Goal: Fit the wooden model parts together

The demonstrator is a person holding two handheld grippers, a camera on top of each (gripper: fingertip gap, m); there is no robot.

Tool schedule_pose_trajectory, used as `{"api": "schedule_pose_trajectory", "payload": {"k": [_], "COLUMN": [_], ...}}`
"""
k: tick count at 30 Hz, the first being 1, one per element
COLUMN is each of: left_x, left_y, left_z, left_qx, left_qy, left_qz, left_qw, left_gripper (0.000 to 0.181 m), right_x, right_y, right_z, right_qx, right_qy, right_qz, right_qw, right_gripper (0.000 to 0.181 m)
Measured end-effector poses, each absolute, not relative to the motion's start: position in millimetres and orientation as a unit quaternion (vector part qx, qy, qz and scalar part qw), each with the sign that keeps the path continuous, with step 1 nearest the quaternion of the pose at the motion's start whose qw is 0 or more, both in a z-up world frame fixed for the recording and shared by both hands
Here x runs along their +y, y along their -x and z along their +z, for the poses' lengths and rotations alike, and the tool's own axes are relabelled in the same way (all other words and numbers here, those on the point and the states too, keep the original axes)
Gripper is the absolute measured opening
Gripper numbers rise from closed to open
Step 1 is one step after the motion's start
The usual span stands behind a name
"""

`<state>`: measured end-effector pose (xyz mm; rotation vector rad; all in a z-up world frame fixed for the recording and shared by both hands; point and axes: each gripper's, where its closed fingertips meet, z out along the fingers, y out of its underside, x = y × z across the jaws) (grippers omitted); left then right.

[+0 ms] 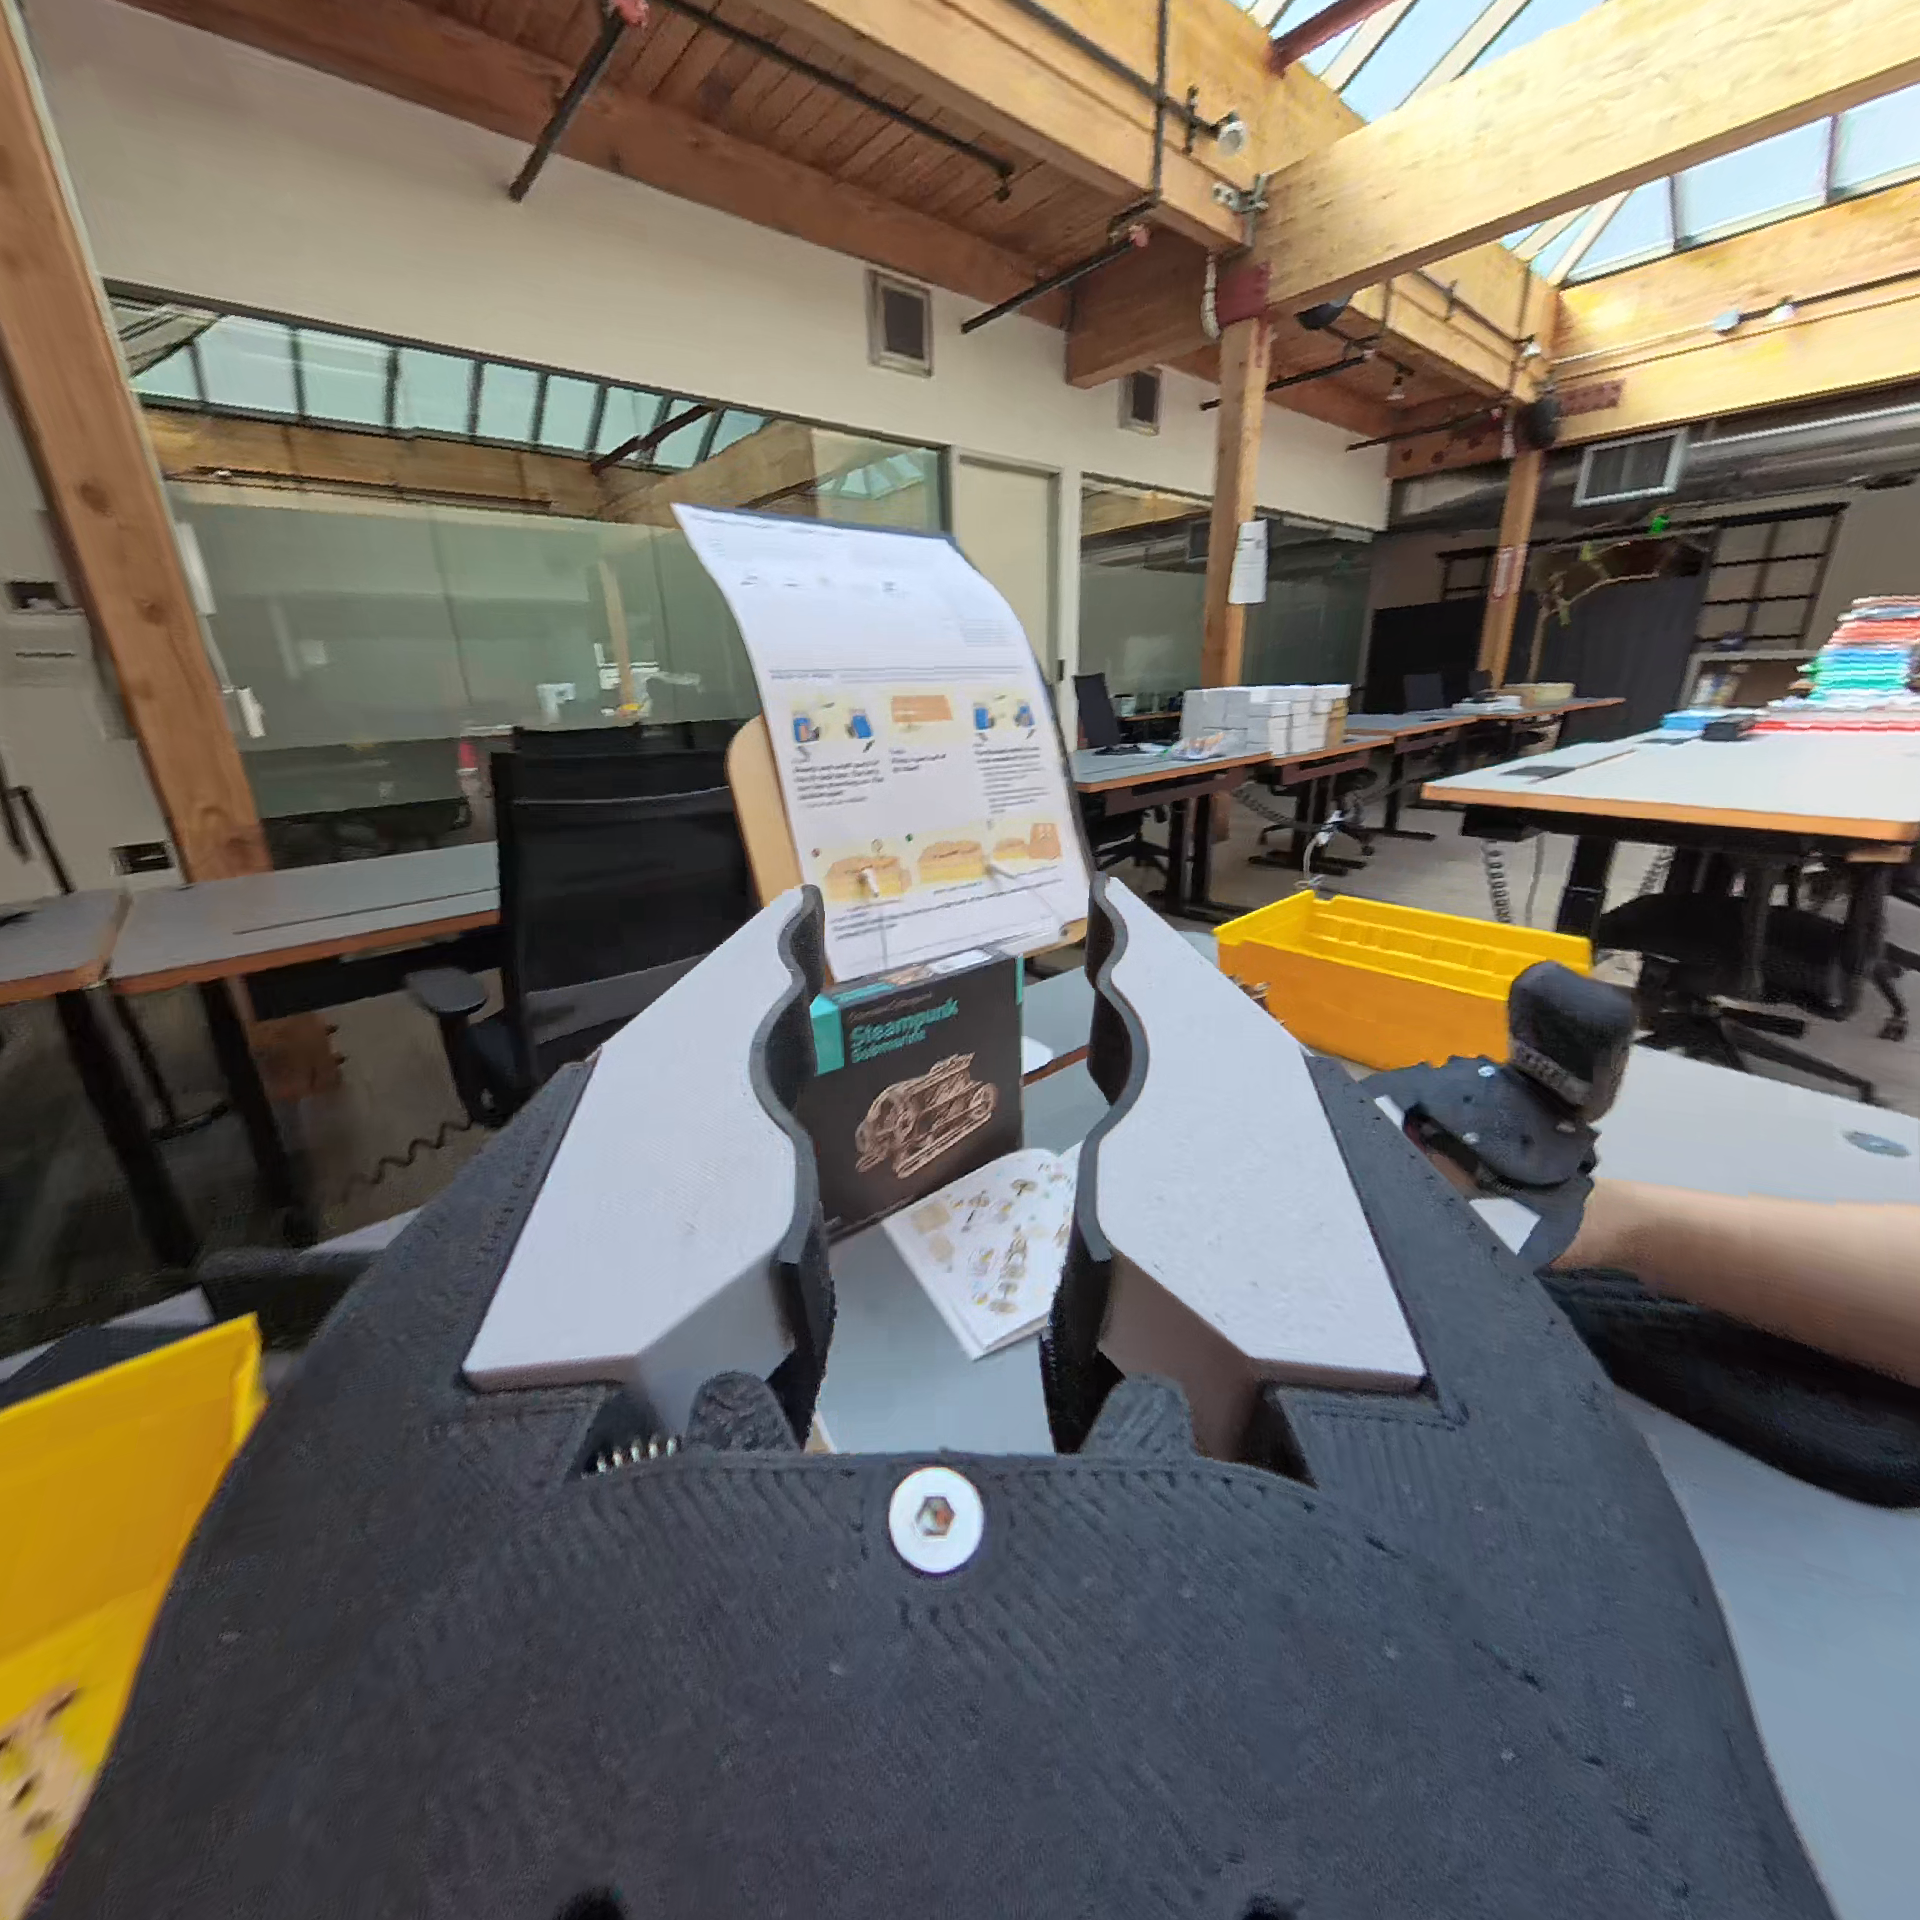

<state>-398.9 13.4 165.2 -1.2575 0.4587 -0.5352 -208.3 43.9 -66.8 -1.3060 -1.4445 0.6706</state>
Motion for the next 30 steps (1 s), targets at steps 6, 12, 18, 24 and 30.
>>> {"api": "schedule_pose_trajectory", "payload": {"k": [6, 12, 18, 24, 30], "left_x": [55.2, 79.8, 95.7, 97.3, 98.5], "left_y": [333.1, 319.5, 312.1, 324.1, 328.9], "left_z": [233.9, 225.6, 207.9, 207.7, 205.3], "left_qx": [0.265, 0.231, 0.239, 0.246, 0.239], "left_qy": [0.511, 0.499, 0.519, 0.524, 0.53], "left_qz": [-0.359, -0.463, -0.486, -0.486, -0.507], "left_qw": [0.735, 0.695, 0.662, 0.655, 0.636], "left_gripper": [0.051, 0.049, 0.05, 0.046, 0.046], "right_x": [67.8, 50.5, 33.9, 40.6, 30.0], "right_y": [246.6, 233.4, 235.5, 232.8, 248.9], "right_z": [-72.8, -85.5, -85.2, -98.0, -127.4], "right_qx": [-0.68, -0.673, -0.669, -0.652, -0.663], "right_qy": [0.489, 0.436, 0.444, 0.49, 0.534], "right_qz": [0.272, 0.249, 0.335, 0.382, 0.384], "right_qw": [0.474, 0.543, 0.493, 0.434, 0.357], "right_gripper": [0.066, 0.045, 0.044, 0.044, 0.048]}}
